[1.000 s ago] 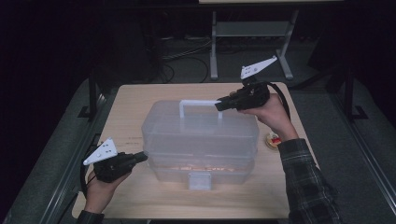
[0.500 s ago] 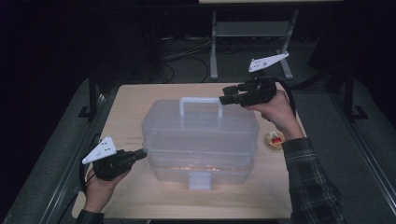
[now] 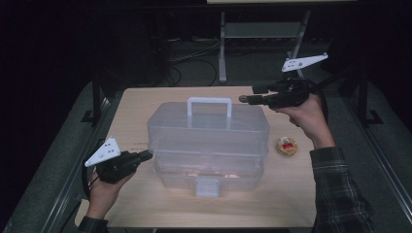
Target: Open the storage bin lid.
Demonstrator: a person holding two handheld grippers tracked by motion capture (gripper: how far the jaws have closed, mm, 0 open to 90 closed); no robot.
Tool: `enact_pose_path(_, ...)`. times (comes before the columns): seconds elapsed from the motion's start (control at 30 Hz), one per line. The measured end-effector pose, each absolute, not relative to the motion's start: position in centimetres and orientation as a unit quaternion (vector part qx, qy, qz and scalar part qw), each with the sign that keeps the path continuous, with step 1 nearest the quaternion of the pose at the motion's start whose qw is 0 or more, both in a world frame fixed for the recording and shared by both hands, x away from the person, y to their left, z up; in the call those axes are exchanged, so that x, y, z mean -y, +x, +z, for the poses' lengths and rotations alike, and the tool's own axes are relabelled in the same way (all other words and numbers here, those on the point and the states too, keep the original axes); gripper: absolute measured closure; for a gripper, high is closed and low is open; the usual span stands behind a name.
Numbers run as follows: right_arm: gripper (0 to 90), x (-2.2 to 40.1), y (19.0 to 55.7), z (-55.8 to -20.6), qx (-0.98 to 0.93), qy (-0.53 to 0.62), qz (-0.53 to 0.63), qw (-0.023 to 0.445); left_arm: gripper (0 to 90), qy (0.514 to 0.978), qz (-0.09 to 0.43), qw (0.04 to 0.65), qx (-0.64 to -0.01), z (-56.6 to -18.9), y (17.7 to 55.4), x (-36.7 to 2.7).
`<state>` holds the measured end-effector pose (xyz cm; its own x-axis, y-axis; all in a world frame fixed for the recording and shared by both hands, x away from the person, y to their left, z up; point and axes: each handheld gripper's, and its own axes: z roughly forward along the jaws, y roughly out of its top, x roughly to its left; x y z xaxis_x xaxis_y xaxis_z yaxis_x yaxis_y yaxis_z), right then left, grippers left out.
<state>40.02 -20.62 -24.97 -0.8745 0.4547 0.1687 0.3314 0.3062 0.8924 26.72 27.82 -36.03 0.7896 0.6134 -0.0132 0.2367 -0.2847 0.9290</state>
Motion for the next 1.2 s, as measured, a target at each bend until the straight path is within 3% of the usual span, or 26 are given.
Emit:
enact_pose_path(0.73, 39.1, 25.7, 36.4, -27.7, -0.797, 0.303, 0.51, 0.115, 89.8, 0.78, 0.193, 0.534, -0.263, -35.0, 27.4, -27.5)
enact_pose_path(1.2, 37.5, 27.5, 33.1, -30.7, -0.793, 0.326, 0.499, 0.128, 89.8, 0.775, 0.209, 0.538, -0.258, -33.9, 28.4, -27.4)
